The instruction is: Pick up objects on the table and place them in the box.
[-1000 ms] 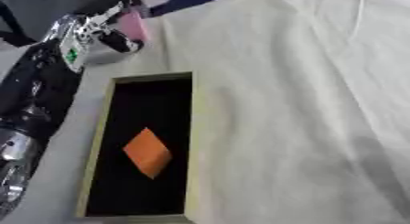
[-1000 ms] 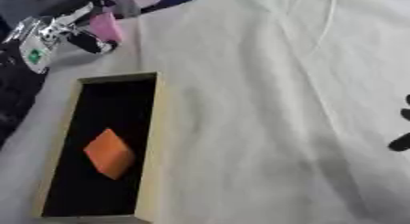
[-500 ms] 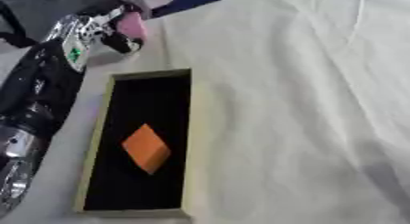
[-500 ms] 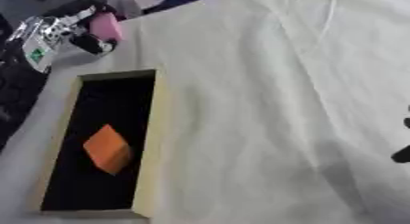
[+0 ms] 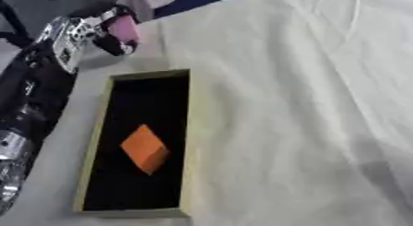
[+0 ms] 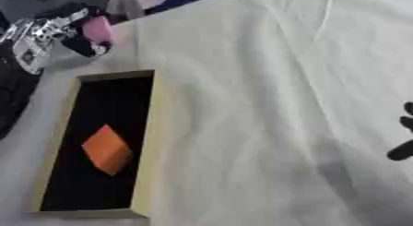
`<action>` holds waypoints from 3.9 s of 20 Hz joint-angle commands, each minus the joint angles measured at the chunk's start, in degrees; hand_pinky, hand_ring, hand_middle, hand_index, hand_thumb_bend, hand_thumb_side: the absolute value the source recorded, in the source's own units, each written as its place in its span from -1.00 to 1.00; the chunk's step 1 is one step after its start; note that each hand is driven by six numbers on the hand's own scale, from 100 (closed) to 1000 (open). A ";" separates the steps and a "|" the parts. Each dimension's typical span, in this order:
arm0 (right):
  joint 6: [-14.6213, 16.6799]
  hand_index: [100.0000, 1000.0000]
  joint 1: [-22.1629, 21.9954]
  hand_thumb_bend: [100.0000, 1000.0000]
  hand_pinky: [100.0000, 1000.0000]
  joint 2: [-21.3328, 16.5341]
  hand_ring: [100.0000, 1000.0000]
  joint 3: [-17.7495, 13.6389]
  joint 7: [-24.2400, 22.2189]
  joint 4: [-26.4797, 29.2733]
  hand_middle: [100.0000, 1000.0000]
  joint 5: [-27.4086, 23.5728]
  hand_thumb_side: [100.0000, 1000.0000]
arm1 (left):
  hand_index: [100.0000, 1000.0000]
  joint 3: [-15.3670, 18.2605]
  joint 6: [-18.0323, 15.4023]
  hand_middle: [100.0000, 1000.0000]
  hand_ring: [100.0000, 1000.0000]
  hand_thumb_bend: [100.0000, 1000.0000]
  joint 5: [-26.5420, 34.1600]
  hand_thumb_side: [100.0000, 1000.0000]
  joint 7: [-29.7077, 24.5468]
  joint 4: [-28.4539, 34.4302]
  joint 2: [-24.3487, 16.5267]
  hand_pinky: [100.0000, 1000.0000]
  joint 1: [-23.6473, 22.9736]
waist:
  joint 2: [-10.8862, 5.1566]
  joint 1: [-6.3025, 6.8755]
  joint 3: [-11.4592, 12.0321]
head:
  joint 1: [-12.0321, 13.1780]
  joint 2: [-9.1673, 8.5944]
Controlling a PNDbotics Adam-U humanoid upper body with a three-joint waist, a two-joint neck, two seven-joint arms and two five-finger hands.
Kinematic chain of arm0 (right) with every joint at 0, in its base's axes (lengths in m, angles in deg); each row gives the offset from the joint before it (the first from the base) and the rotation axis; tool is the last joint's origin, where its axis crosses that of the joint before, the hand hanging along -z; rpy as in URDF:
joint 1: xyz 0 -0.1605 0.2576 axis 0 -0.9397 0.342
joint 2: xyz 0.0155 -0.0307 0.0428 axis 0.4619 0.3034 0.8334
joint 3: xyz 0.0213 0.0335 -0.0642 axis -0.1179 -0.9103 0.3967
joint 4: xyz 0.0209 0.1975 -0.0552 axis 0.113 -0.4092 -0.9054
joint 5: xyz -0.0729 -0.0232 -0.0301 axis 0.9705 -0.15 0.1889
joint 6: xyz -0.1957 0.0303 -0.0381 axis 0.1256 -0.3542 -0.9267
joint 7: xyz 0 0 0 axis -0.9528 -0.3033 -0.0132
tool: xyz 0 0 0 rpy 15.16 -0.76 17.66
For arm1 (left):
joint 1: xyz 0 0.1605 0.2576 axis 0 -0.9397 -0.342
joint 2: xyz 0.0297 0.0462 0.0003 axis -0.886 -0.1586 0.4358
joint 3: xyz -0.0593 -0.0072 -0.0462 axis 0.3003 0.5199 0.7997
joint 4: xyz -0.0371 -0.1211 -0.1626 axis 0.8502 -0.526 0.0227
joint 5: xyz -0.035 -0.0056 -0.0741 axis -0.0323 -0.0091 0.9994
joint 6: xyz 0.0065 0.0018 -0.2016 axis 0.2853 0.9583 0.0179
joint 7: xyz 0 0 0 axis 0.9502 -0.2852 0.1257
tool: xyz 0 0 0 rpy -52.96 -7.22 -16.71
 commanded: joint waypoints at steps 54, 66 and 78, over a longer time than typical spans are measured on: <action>-2.15 0.76 -3.24 -1.00 0.77 -0.14 0.90 -2.56 0.13 0.64 0.02 -6.22 0.25 | 0.63 -28.33 -20.23 0.41 0.37 -0.76 18.68 -1.00 -2.31 54.71 -4.23 0.07 -26.83 | -8.41 -6.64 11.06 | -9.09 7.90; -2.42 0.75 -3.23 -1.00 0.76 0.14 0.90 -2.23 -0.01 0.64 0.01 -5.94 0.25 | 0.69 -28.88 -20.68 0.53 0.48 -0.52 10.78 -0.81 -1.65 52.09 -2.79 0.18 -27.79 | -8.20 -6.64 10.87 | -9.42 7.56; -2.74 0.75 -3.52 -1.00 0.76 0.30 0.90 -2.00 -0.17 0.64 0.00 -5.55 0.26 | 0.99 -27.37 -18.15 0.92 0.83 0.10 3.86 -0.37 1.13 53.38 -2.33 0.52 -28.24 | -8.22 -6.59 11.03 | -9.85 6.59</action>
